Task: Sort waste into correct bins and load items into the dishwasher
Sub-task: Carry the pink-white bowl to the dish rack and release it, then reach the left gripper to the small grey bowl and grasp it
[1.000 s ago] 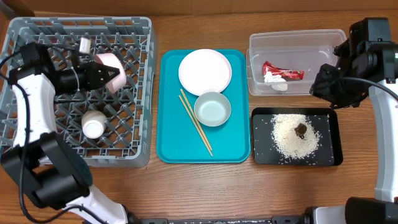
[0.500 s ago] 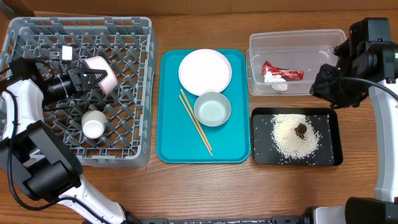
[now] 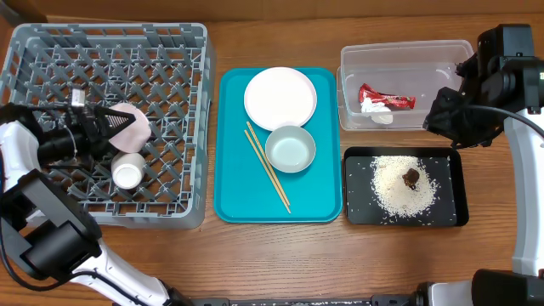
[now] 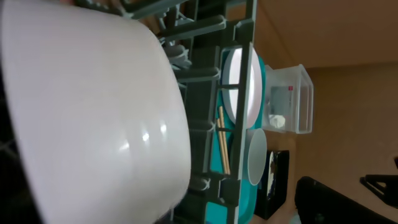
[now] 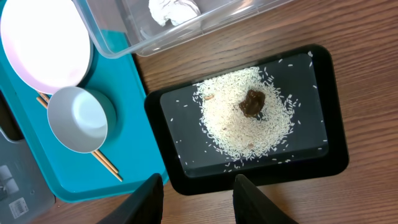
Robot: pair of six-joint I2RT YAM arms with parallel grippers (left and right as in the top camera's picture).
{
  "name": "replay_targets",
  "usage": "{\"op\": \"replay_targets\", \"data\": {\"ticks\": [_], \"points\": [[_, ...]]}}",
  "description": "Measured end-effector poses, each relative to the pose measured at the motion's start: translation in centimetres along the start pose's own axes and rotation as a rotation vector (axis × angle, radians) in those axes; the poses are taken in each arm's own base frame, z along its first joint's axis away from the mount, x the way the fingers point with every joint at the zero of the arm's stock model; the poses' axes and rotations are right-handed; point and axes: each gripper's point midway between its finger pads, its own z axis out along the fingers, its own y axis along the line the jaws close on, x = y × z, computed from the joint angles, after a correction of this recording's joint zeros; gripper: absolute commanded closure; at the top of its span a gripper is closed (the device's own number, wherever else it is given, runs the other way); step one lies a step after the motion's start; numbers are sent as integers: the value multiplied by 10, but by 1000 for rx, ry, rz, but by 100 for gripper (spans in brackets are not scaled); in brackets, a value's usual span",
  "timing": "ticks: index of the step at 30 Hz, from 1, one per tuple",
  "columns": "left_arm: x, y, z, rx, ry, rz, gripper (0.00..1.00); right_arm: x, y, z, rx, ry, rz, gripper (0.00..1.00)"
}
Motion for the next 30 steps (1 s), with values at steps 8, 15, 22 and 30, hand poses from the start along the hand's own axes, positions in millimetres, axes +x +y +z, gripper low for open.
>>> {"op": "replay_targets", "data": {"ticks": [8, 15, 22, 30], "points": [[11, 1, -9, -57, 29, -29, 0, 1, 0, 0, 0, 3, 0, 60], [8, -19, -46, -268, -53, -11, 0, 1, 0, 0, 1, 4, 1, 60], [12, -83, -63, -327, -138, 132, 0, 1, 0, 0, 1, 4, 1, 50], [44, -183, 5, -273, -37, 461, 0, 1, 0, 0, 1, 4, -1, 21]]}}
